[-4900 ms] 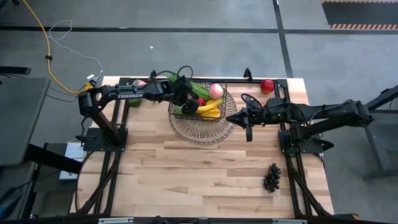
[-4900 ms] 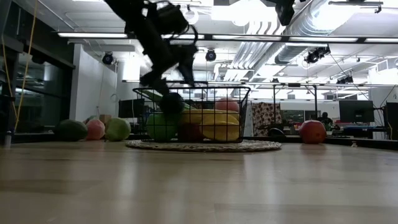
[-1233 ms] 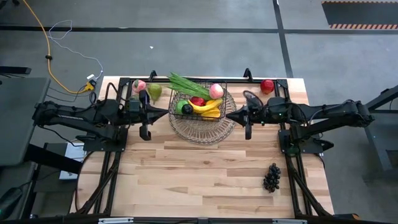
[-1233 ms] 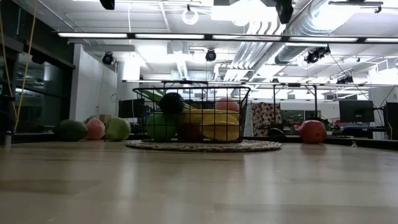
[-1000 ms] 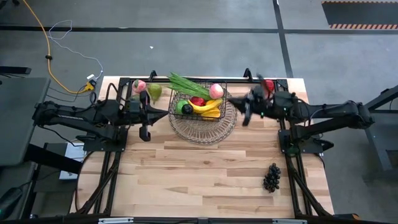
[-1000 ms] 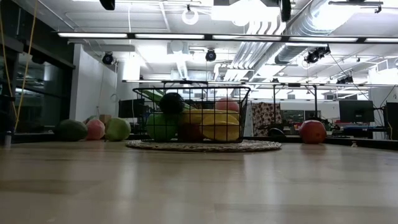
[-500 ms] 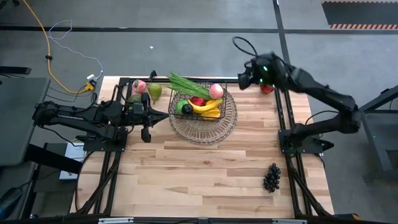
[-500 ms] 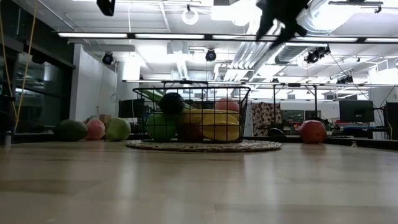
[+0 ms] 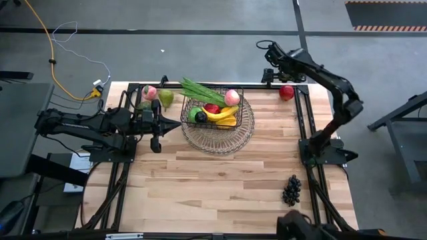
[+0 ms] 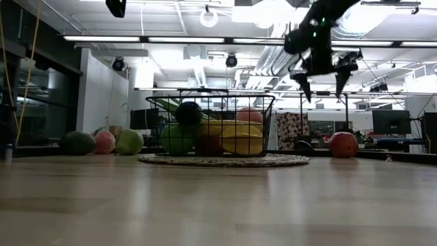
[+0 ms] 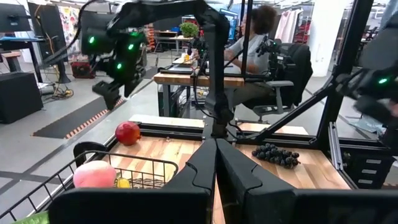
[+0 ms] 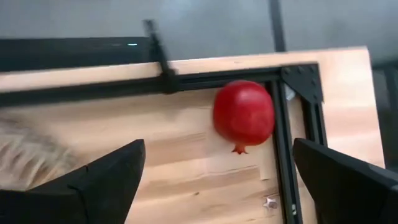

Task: Build produce basket
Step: Put the pomegranate into the black wire basket

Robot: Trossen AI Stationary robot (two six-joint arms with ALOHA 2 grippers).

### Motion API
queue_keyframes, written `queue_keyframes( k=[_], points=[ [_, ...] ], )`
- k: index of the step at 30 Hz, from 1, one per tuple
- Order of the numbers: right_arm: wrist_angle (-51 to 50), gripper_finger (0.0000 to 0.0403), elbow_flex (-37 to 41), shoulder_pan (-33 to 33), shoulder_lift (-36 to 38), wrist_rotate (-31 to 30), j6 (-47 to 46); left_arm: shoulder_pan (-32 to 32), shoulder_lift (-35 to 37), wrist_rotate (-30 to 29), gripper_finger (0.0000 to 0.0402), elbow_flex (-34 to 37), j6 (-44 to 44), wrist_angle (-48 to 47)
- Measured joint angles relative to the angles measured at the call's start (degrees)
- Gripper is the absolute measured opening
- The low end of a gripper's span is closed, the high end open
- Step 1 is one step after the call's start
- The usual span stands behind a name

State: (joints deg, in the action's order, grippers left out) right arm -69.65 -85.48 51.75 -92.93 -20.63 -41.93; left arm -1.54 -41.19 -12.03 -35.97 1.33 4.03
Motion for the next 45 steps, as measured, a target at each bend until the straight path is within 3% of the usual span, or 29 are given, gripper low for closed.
queue_keyframes(
  k=[8,16,23,33,38,45],
  points=[
    [0.37,0.0397,0.07,7.50,-7.64,-0.07,-3.10,0.00,0.00,-0.63,0.0000,0.00,0.66,-0.01],
    [0.62,0.0397,0.07,11.86,-12.35,5.52,-1.25,0.00,0.00,-5.77,0.0000,0.00,1.54,-0.04],
    [1.25,0.0397,0.20,12.51,-14.33,6.78,2.76,0.00,-0.02,-6.86,0.0000,0.00,1.53,-0.14],
    [3.09,0.0397,0.14,11.60,-17.71,-0.43,-2.82,0.00,-0.04,-6.86,0.0000,0.00,1.73,-0.42],
    [4.77,0.0397,0.12,12.64,-19.69,4.62,-2.69,0.00,-0.04,-6.86,0.0000,0.00,2.66,-0.39],
    [4.20,0.0397,0.13,12.80,-23.28,7.04,-1.34,0.00,-0.04,-6.84,0.0000,0.00,4.18,-0.39]
  ],
)
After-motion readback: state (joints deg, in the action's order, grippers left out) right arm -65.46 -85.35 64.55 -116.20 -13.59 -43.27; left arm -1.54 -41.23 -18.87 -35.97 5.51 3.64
